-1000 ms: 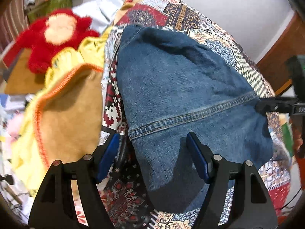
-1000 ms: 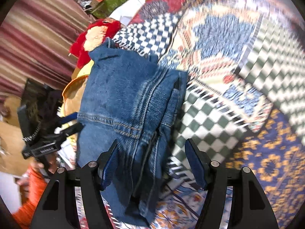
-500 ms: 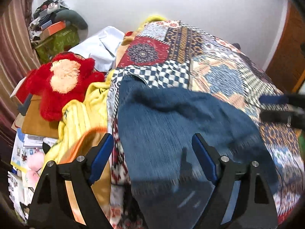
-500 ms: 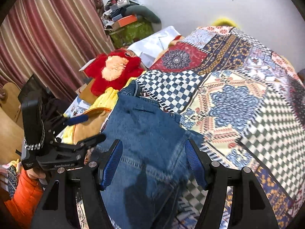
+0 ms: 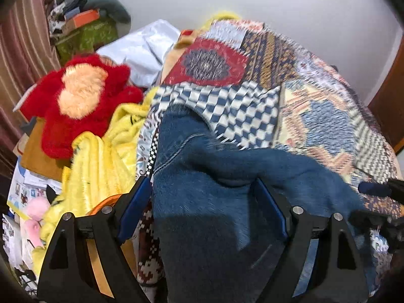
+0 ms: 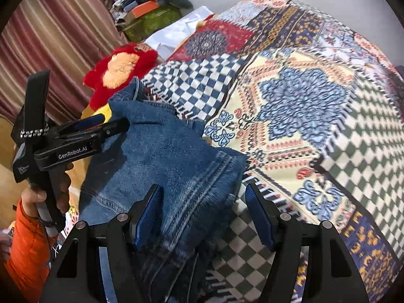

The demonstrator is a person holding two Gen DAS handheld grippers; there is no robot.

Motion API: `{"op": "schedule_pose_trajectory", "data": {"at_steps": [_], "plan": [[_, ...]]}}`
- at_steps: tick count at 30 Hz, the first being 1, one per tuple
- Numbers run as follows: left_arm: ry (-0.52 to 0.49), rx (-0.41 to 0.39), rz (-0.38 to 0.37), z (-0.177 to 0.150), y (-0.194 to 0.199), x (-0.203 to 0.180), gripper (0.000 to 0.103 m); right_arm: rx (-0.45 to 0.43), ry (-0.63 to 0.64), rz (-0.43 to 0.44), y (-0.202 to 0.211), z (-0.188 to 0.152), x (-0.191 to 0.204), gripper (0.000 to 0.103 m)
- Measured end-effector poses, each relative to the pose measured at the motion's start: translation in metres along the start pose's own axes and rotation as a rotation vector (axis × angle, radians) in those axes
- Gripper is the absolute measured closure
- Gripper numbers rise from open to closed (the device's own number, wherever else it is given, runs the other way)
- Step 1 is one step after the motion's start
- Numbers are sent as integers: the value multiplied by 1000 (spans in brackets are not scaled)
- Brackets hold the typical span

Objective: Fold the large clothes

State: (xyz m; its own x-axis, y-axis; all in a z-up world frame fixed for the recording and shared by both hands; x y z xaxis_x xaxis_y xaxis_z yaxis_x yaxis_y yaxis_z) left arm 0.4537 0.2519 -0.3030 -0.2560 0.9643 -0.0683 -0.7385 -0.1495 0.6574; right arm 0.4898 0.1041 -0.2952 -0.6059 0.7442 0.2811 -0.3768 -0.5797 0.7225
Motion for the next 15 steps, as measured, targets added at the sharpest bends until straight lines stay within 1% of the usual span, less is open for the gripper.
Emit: {"op": "schedule_pose_trajectory", "data": {"at_steps": [2, 4, 8, 9, 10, 13, 15], "plan": [[-8, -32, -16, 7, 21, -5, 19, -50, 3, 1, 22, 10, 6, 37], [-25, -84, -32, 18, 54, -11, 19, -107, -1, 15, 48, 22, 14, 37], [-56, -229, -61, 42, 135, -24, 19, -255, 31, 31, 117, 46, 43, 37], [-62, -254, -68, 45, 150, -27, 19, -288, 48, 33, 134, 50, 51, 37], [-74, -296, -82, 49, 174, -32, 19, -333, 64, 36, 153, 54, 60, 37], [-95, -404, -96, 53, 236, -41, 19, -474, 103, 49, 216, 58, 89, 37], [-99, -472, -97, 53, 272, -46, 19, -545, 119, 59, 249, 55, 106, 37]]}}
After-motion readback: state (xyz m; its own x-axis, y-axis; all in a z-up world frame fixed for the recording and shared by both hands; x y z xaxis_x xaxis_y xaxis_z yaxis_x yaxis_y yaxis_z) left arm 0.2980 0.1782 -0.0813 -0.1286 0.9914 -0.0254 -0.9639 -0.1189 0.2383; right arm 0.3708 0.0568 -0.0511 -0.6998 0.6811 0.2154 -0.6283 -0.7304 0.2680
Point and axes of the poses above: each gripper's, at about its wrist camera, not at the fingertips, and y roughly against the way its jaws point, x to its left, z to its top, the point moved 10 cm from there along -y, roughly the way its jaws point, and after that the axes turned 12 degrees about -x, right-handed, at the moved point
